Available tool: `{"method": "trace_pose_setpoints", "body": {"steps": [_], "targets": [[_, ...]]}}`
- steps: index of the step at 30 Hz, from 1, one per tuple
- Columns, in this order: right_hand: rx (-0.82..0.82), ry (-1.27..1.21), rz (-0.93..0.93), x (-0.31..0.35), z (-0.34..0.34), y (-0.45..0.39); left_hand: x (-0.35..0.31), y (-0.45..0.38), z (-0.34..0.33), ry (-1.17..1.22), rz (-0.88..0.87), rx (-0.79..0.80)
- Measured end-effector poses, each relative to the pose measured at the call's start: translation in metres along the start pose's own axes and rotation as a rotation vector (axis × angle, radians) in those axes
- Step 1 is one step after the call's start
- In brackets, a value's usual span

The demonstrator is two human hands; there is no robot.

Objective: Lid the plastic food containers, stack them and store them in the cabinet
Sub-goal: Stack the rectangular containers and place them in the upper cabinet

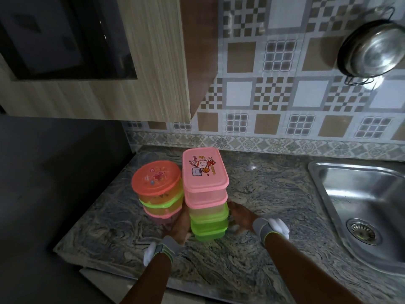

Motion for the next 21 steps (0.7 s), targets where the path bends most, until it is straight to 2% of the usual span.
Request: {"method": "trace_pose_setpoints", "body": {"steps": [3,8,14,18,21], "targets": [[-0.042,0.052,0.057,-0.004,0.0,-0.001,0.006,-0.002,-0.002,-0.008,0.043,0.032],[-0.072,-0.005,0.123,-0.013,0.002,0.004,0.015,-0.009,-0.006,-0.019,0.085,0.022],[-0.08,-0.186,0.164,-0.027,0.006,0.019,0.028,-0.014,-0.004,-0.117,0.114,0.021],[0.039,-0.353,0.235,-0.046,0.011,0.02,0.034,-0.014,0.011,-0.278,0.003,0.027],[0.111,-0.132,0.375,-0.042,0.007,0.028,0.038,-0.01,0.021,-0.353,-0.117,0.116]]}}
Point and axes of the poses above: each hand's wrist, its own y-axis away from the middle knuckle, its own z-axis out of the back of the hand, x = y × z, the point moved 3 cm from there along -y, towards the middle knuckle, and after that the axes turned 2 degrees about -y, right-handed, at the moved point
